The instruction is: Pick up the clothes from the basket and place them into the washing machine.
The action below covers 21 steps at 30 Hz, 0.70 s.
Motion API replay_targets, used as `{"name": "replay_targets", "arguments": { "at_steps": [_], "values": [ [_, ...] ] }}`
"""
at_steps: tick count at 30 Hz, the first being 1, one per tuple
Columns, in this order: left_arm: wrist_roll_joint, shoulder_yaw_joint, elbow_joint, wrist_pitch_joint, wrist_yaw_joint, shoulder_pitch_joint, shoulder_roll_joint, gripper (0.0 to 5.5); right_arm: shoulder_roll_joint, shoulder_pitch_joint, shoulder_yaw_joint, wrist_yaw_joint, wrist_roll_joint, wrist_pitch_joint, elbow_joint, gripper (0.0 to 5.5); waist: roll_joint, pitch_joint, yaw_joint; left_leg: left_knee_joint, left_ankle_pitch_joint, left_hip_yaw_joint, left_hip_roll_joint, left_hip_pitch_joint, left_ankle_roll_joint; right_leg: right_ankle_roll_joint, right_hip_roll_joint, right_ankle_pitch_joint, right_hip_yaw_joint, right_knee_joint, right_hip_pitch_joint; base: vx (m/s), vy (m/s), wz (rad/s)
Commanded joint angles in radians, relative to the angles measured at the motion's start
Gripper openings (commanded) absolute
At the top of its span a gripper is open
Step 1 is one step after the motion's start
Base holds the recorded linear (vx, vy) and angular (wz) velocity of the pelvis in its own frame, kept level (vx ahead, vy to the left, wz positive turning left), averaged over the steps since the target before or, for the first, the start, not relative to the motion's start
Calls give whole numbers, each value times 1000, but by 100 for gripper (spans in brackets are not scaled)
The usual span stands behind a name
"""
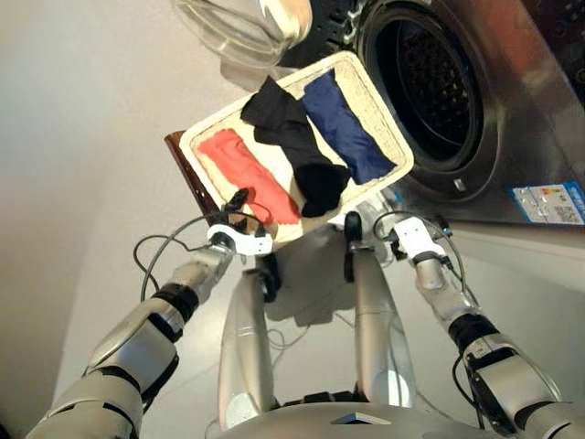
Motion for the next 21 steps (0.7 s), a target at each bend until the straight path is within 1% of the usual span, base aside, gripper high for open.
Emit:
{"name": "replay_targets", "arguments": {
  "at_steps": [1, 7, 12, 14, 17, 18, 21],
  "values": [
    [45, -5, 15, 21, 38, 14, 35, 550, -54, 50, -18, -38, 35, -53, -111, 550, 14, -56, -5, 67, -53, 3, -17, -64, 27, -31, 19, -135, -17, 100, 4, -41, 2, -192],
    [64, -15, 12, 40, 88, -39, 55, 550, -78, 85, -51, -69, 37, -69, -151, 550, 19, -45, -13, 106, -62, 11, -17, -144, 35, -35, 30, -137, -12, 129, -72, 1, 3, -45],
    [75, -29, -1, 43, 94, -78, 78, 550, -84, 100, -67, -88, 49, -75, -147, 550, 21, -40, -16, 116, -63, 15, -22, -195, 39, -36, 36, -136, -2, 138, -126, 0, 0, 0],
    [81, -41, -4, 40, 93, -99, 91, 550, -87, 105, -66, -88, 54, -77, -145, 550, 21, -39, -20, 123, -64, 16, -24, -218, 40, -37, 39, -135, 0, 142, -149, 0, 0, 0],
    [89, -66, -3, 33, 89, -128, 103, 550, -89, 106, -61, -91, 60, -81, -139, 550, 23, -40, -21, 115, -63, 22, -21, -232, 42, -36, 39, -135, 4, 140, -167, 0, 0, 0],
    [91, -77, 2, 27, 83, -137, 103, 550, -91, 105, -62, -93, 66, -81, -133, 550, 24, -39, -22, 112, -64, 26, -21, -235, 43, -35, 38, -136, 4, 139, -174, 0, 0, 0],
    [99, -114, 32, 19, 46, -165, 93, 550, -97, 97, -62, -93, 74, -77, -115, 550, 24, -34, -25, 109, -64, 27, -26, -246, 45, -35, 40, -136, 6, 137, -186, 0, 0, 0]
  ]
}}
